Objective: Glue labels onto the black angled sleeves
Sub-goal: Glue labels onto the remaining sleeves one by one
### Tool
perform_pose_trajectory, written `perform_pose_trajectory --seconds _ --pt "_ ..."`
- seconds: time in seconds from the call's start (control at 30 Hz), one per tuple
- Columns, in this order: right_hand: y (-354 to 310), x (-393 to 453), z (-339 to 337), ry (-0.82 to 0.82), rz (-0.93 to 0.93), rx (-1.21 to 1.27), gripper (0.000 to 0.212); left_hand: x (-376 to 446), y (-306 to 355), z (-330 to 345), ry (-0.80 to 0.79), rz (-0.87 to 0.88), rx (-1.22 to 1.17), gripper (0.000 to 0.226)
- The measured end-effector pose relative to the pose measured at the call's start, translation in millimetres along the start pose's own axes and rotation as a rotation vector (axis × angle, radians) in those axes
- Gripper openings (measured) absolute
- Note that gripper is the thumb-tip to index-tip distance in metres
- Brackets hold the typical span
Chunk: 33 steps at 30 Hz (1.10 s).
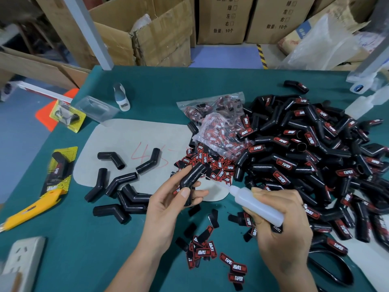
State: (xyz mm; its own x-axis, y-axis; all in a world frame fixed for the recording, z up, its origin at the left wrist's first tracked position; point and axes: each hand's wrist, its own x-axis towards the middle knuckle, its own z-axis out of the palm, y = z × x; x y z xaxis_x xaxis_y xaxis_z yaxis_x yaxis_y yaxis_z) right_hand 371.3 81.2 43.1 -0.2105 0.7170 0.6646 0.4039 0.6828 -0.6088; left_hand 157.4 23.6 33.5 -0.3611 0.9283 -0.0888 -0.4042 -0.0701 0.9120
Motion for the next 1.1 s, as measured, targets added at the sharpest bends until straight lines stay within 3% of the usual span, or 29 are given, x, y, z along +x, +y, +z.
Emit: perform_pose_trajectory --seconds 1.1 --pt "-2.3 -0.9 -0.3 0.014 0.071 -0.002 0.048 -0.9 -7.2 -4.4 -0.030 0.055 0.055 0.041"
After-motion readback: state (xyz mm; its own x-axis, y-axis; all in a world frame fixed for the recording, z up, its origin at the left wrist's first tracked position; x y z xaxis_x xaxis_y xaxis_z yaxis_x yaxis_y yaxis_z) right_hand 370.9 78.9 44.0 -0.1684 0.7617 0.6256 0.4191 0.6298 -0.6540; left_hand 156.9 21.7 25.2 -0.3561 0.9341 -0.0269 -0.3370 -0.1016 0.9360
